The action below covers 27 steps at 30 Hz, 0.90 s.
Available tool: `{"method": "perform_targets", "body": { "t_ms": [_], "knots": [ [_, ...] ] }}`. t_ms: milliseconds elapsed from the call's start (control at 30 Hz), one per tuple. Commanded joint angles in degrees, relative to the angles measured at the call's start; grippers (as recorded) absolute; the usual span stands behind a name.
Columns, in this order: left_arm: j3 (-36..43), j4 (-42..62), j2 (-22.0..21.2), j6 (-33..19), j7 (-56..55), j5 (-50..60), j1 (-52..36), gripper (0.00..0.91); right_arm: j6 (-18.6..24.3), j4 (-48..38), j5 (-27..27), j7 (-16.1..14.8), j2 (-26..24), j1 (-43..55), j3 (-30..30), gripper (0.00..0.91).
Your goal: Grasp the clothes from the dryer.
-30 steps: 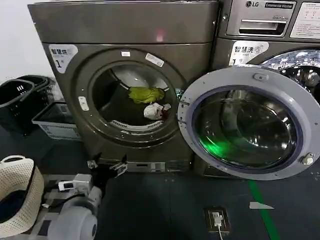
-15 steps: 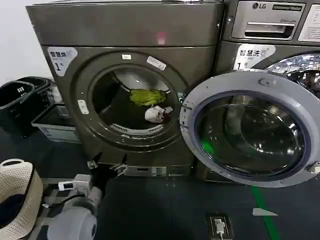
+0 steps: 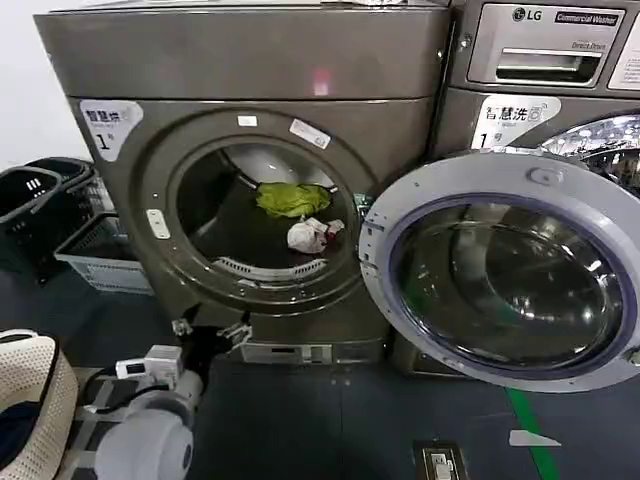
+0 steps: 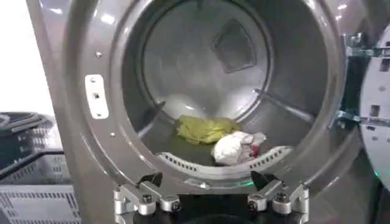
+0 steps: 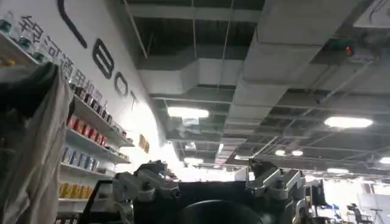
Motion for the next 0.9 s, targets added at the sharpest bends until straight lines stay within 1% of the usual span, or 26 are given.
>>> {"method": "perform_targets", "body": {
  "t_ms": [33, 100, 267, 467, 567, 767, 900],
  "knots": [
    [0.0, 0.2, -0.1, 2.8, 0.4, -0.1, 0.0, 0.907, 0.0, 0.1, 0.1, 0.0, 0.2, 0.0, 0.1, 0.907],
    [0.0, 0.5, -0.2, 2.8, -0.7, -0.7, -0.1, 0.907, 0.0, 0.1, 0.2, 0.0, 0.2, -0.1, 0.2, 0.907],
    [-0.3, 0.3, -0.2, 2.8, 1.4, -1.4, 0.1, 0.907, 0.0, 0.1, 0.2, 0.0, 0.2, -0.1, 0.3, 0.907],
    [-0.5, 0.9, -0.5, 2.8, 0.8, -1.9, 0.0, 0.907, 0.0, -0.1, 0.3, -0.1, 0.3, -0.2, 0.5, 0.907],
    [-0.3, 1.8, -0.6, 1.6, 0.9, 0.9, 0.1, 0.907, 0.0, 0.0, 0.3, -0.1, 0.3, -0.2, 0.4, 0.907],
    [-0.1, 1.0, -0.5, 2.8, 0.6, -0.7, 0.1, 0.907, 0.0, 0.1, 0.4, 0.0, 0.4, -0.1, 0.4, 0.907],
    [0.5, 0.4, -0.3, 2.8, 1.6, 2.8, 0.4, 0.907, -0.1, 0.2, 0.4, 0.0, 0.7, 0.0, 0.3, 0.907]
  ]
}}
